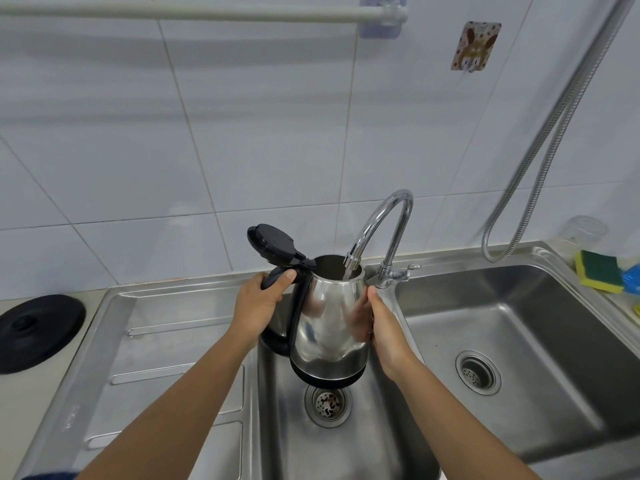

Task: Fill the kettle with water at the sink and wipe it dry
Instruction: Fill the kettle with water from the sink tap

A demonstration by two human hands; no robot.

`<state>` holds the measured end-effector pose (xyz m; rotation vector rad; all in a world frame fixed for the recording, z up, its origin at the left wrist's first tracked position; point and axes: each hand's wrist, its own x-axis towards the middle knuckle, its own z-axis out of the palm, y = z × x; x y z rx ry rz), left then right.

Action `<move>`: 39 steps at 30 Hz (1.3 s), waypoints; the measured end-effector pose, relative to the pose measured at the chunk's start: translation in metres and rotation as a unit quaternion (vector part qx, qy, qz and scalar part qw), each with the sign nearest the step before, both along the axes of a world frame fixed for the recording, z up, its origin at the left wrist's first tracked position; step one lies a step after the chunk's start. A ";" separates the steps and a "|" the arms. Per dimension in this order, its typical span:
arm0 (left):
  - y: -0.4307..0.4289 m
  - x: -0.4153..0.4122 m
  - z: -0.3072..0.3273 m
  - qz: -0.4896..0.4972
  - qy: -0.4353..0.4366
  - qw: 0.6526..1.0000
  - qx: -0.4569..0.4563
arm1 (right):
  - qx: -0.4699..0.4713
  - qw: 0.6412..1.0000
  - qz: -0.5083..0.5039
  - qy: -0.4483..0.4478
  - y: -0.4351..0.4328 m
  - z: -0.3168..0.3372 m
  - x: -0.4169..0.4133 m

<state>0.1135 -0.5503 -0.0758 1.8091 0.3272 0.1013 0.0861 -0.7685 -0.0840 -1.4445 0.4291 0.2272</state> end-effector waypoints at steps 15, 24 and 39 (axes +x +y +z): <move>0.003 0.003 -0.001 0.010 0.003 1.000 0.001 | 0.005 1.000 0.002 0.005 0.002 -0.004 0.006; 0.003 0.003 -0.003 0.005 0.002 1.000 -0.008 | -0.013 1.000 0.012 0.013 0.002 -0.004 0.002; -0.009 0.005 -0.002 -0.002 0.007 1.000 -0.003 | 0.024 1.000 -0.005 0.000 -0.007 -0.002 0.001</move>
